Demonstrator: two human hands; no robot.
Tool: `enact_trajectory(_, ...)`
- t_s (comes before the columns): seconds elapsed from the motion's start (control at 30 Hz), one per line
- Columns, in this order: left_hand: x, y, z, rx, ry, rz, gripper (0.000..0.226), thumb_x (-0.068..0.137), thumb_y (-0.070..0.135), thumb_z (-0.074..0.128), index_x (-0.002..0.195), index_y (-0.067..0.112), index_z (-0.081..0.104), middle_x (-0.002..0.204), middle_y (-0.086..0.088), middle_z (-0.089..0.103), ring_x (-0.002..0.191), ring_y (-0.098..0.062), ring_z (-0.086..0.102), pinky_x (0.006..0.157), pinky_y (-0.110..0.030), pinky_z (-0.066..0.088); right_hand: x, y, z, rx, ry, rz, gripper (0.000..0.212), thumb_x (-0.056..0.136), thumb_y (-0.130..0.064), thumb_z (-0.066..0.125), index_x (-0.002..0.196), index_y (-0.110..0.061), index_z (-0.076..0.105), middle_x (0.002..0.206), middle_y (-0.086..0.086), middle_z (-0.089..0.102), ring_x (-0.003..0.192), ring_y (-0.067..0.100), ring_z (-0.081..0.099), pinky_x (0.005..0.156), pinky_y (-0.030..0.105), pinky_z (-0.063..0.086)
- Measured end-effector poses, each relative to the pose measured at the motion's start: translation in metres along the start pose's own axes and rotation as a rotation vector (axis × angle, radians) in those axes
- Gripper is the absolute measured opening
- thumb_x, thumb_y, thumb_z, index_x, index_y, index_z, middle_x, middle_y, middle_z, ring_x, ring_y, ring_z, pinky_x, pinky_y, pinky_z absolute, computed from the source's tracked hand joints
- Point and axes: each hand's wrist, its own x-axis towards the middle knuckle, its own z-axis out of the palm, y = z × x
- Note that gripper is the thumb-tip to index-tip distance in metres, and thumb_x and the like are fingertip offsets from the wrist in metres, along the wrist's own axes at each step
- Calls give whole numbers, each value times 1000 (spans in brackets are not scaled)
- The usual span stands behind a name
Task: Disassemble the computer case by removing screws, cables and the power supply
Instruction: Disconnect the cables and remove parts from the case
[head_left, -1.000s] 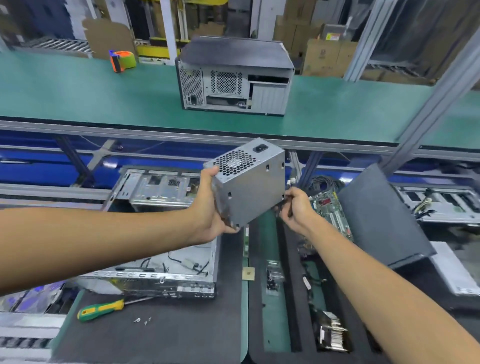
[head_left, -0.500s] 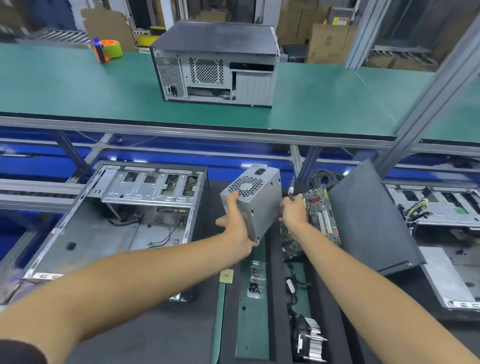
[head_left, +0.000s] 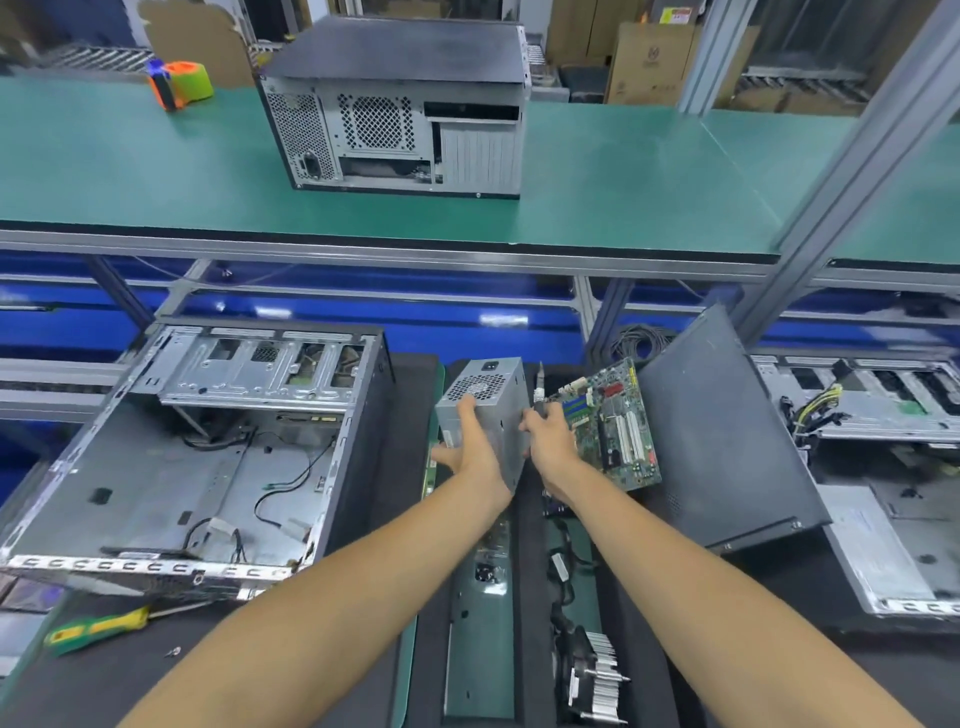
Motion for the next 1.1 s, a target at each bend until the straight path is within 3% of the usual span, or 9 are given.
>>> enact_trajectory(0.1,9,9,-2,120,-60,-9,111,63,77,78,146,35,17,143,-3,42,114,-36,57,93,-65,50,6,0,3,39,-15,25,10,94,-12,50,92,-19,43,87,7,51,72,22,46,66,34,38)
enact_trajectory(0.23,11,19,-7,279,-121,34,93,66,71,83,125,31,24,119,-7,50,97,-32,64,55,-50,59,14,1,8,26,-44,4,7,97,-13,46,95,-15,40,88,7,50,77,23,49,68,37,39)
enact_trajectory(0.37,21,24,-12,612,-103,164,89,69,69,82,129,26,32,122,-3,45,100,-25,56,75,-45,61,21,1,9,26,-59,37,13,102,-17,42,114,-11,43,106,13,56,99,32,58,91,49,53)
enact_trajectory(0.43,32,27,-14,732,-94,243,77,75,68,77,121,21,38,128,-5,48,98,-21,52,78,-40,51,22,2,10,55,-68,76,21,103,-16,39,123,-10,41,117,16,57,113,36,58,102,57,48)
enact_trajectory(0.5,41,30,-9,840,-110,287,80,79,66,76,131,19,38,141,-8,46,115,-26,50,84,-40,42,24,3,10,100,-69,101,23,102,-13,39,124,-10,40,126,18,56,119,38,56,106,58,45)
enact_trajectory(0.6,48,31,2,987,-63,316,114,75,64,80,158,22,15,158,-14,31,138,-37,39,96,-49,42,29,0,9,105,-60,96,20,96,-9,42,116,-13,39,116,17,55,101,33,55,91,47,47)
enact_trajectory(0.83,67,44,29,1330,1,397,135,61,70,84,159,20,6,160,-17,25,134,-40,47,99,-49,51,37,-8,6,156,-91,172,24,91,-6,40,114,-14,40,84,12,54,54,19,43,55,31,34)
enact_trajectory(1.0,85,57,25,1250,67,426,123,52,66,79,149,12,25,147,-15,48,117,-36,59,94,-51,54,39,-2,2,343,-150,154,14,93,0,42,95,-13,39,103,15,63,66,17,51,50,29,39)
enact_trajectory(1.1,89,67,19,1091,61,437,121,50,65,78,147,12,28,137,-14,54,110,-34,59,89,-49,57,36,13,1,352,-92,138,12,95,-5,48,92,-15,42,87,9,55,67,17,48,48,27,39)
